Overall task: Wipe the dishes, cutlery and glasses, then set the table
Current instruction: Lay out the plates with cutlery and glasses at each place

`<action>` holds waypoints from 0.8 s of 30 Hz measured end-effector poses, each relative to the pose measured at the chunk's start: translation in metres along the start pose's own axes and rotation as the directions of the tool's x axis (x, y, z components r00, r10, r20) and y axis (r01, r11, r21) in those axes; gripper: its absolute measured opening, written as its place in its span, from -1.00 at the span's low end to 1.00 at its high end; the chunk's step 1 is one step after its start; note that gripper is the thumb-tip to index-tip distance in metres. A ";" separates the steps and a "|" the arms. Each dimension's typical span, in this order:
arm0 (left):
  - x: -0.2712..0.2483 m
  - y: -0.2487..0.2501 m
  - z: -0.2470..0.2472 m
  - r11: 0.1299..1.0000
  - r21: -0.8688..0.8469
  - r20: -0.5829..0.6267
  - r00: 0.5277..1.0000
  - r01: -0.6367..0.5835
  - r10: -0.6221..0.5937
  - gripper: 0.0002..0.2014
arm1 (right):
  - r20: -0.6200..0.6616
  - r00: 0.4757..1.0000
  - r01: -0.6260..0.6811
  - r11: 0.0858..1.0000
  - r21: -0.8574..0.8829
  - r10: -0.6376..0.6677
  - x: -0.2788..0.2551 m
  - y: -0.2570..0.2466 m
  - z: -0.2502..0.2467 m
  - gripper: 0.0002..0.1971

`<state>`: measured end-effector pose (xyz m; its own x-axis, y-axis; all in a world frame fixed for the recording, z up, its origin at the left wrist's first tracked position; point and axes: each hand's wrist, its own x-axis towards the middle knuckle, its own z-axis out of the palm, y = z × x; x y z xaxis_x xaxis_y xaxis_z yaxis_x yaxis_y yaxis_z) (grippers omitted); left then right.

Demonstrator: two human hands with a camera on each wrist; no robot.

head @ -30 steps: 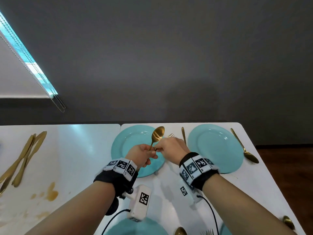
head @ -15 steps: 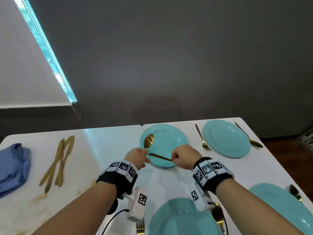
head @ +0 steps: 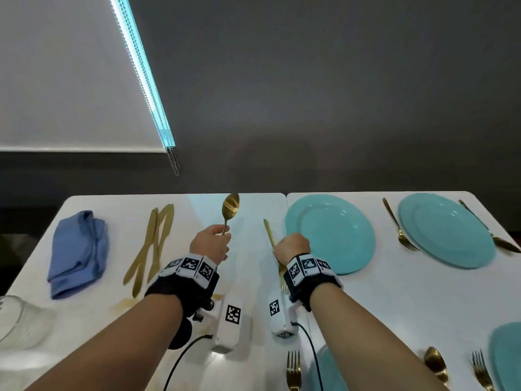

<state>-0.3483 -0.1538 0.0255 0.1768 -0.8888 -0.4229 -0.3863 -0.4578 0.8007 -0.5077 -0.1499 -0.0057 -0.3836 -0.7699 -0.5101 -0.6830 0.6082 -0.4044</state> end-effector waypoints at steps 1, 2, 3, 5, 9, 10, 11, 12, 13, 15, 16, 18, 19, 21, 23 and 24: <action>0.003 -0.002 -0.002 1.000 -0.002 -0.001 1.000 0.000 0.000 -0.72 | -0.007 1.000 -0.018 1.000 0.000 0.018 0.003 -0.004 0.003 -0.78; 0.005 -0.003 -0.004 1.000 -0.007 -0.001 1.000 -0.003 0.003 -0.71 | -0.013 0.999 -0.032 0.999 0.002 0.032 0.006 -0.007 0.005 -0.79; 0.008 -0.005 -0.005 1.000 -0.016 -0.004 1.000 -0.004 0.004 -0.71 | -0.018 0.999 -0.046 0.999 0.010 0.046 0.009 -0.010 0.007 -0.79; 0.012 -0.008 -0.007 0.999 -0.036 -0.008 1.000 0.002 -0.002 -0.72 | -0.029 0.998 -0.058 0.998 0.030 0.059 0.015 -0.016 0.010 -0.80; 0.017 -0.012 -0.010 0.998 -0.054 -0.023 0.999 0.025 -0.026 -0.73 | -0.047 0.997 -0.060 0.998 0.037 0.061 0.023 -0.021 0.012 -0.81; 0.018 -0.013 -0.010 0.998 -0.056 -0.027 0.999 0.028 -0.029 -0.73 | -0.060 0.996 -0.059 0.997 0.039 0.061 0.025 -0.022 0.013 -0.74; 0.020 -0.014 -0.010 0.998 -0.059 -0.027 0.999 0.029 -0.031 -0.72 | -0.066 0.996 -0.064 0.997 0.041 0.067 0.027 -0.024 0.013 -0.69; 0.021 -0.014 -0.010 0.998 -0.062 -0.024 0.999 0.030 -0.032 -0.72 | -0.073 0.995 -0.066 0.997 0.038 0.069 0.029 -0.025 0.013 -0.68; 0.023 -0.015 -0.010 0.997 -0.065 -0.021 0.999 0.030 -0.032 -0.73 | -0.081 0.994 -0.065 0.998 0.027 0.067 0.031 -0.027 0.013 -0.68; 0.025 -0.015 -0.008 0.997 -0.073 -0.020 0.999 0.032 -0.034 -0.73 | -0.094 0.994 -0.056 0.998 -0.006 0.055 0.034 -0.030 0.012 -0.71; 0.026 -0.015 -0.008 0.997 -0.076 -0.021 0.999 0.032 -0.034 -0.73 | -0.101 0.994 -0.050 0.999 -0.018 0.048 0.035 -0.031 0.012 -0.72; 0.028 -0.014 -0.007 0.997 -0.075 -0.024 0.999 0.030 -0.032 -0.73 | -0.114 0.993 -0.034 0.998 -0.046 0.029 0.038 -0.033 0.013 -0.73; 0.029 -0.014 -0.006 0.997 -0.073 -0.025 0.999 0.030 -0.032 -0.73 | -0.120 0.993 -0.026 0.998 -0.060 0.019 0.038 -0.034 0.013 -0.78; 0.030 -0.013 -0.006 0.997 -0.068 -0.026 0.999 0.028 -0.030 -0.73 | -0.141 0.990 -0.009 0.997 -0.081 -0.002 0.037 -0.036 0.012 -0.90; 0.031 -0.012 -0.007 0.998 -0.063 -0.027 0.999 0.029 -0.030 -0.73 | -0.164 0.986 0.007 0.994 -0.106 -0.024 0.038 -0.037 0.010 -0.85; 0.031 -0.012 -0.007 0.998 -0.062 -0.028 0.999 0.029 -0.031 -0.72 | -0.174 0.984 0.013 0.993 -0.118 -0.033 0.038 -0.037 0.009 -0.84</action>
<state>-0.3318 -0.1763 0.0060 0.2139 -0.8744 -0.4355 -0.3245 -0.4841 0.8126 -0.4913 -0.2002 -0.0175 -0.4627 -0.8117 -0.3565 -0.7564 0.5712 -0.3188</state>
